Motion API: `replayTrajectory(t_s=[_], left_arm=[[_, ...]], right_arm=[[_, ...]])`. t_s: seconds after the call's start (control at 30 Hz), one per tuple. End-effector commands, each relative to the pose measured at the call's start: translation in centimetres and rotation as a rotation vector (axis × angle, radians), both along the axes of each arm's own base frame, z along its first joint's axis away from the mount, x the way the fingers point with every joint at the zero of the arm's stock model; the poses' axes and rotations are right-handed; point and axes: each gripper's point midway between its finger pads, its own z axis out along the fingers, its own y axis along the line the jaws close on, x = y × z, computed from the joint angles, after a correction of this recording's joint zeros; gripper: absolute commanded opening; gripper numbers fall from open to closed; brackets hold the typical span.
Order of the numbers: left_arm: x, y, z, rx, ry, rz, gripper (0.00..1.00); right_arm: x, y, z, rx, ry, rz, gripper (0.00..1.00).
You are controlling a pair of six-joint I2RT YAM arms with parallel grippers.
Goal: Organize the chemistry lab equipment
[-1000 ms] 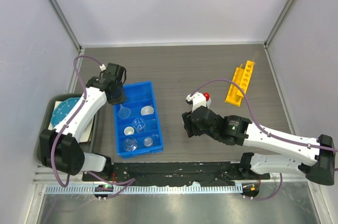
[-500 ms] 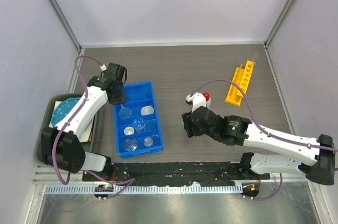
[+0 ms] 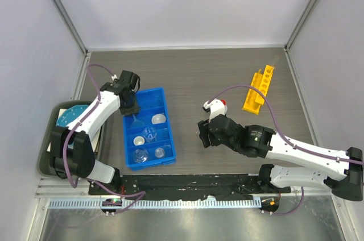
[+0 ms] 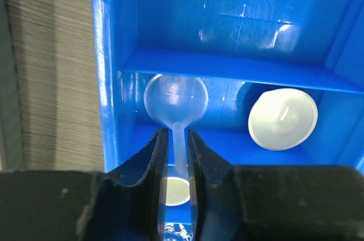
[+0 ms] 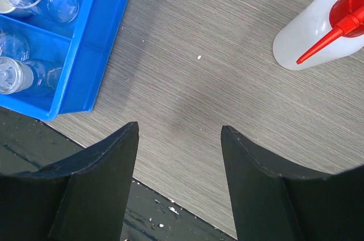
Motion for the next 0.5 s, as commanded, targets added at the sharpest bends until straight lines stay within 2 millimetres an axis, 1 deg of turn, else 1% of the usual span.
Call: replayTrajectory(t_s=[0.0,0.1,0.13,0.23,0.33,0.37,0.4,0.47], left_arm=[[0.0,-0.6,0.0,-0.052,-0.008,0.021,0.25],[-0.3,-0.7,0.1,-0.059,-0.008,0.019,0.31],[-0.4,-0.7,0.2,-0.060,-0.010,0.019,0.35],[-0.7,-0.7,0.6,-0.067,-0.016,0.021,0.40],[-1.1,-0.8,1.0,-0.072,-0.014,0.013,0.41],[-1.5,-0.7,1.8,-0.069,-0.031,0.004,0.42],[-1.5,-0.7,2.3,-0.069,-0.042,0.001,0.43],[-2.0,-0.4,3.2,-0.053,-0.050,0.001,0.44]], right_arm=[[0.4,0.1,2.1,0.033,-0.045,-0.012,0.66],[0.3,-0.1,2.3,0.041,-0.046,-0.011,0.67],[0.4,-0.2,2.6,0.049,-0.052,-0.014,0.68],[0.5,-0.2,2.7,0.046,-0.056,-0.018,0.68],[0.6,-0.1,2.9,0.048,-0.059,-0.022,0.69],[1.0,-0.6,3.1,0.028,-0.075,-0.052,0.71],[1.6,-1.1,3.5,0.019,-0.106,-0.088,0.73],[2.2,-2.0,4.5,0.011,-0.138,-0.125,0.75]])
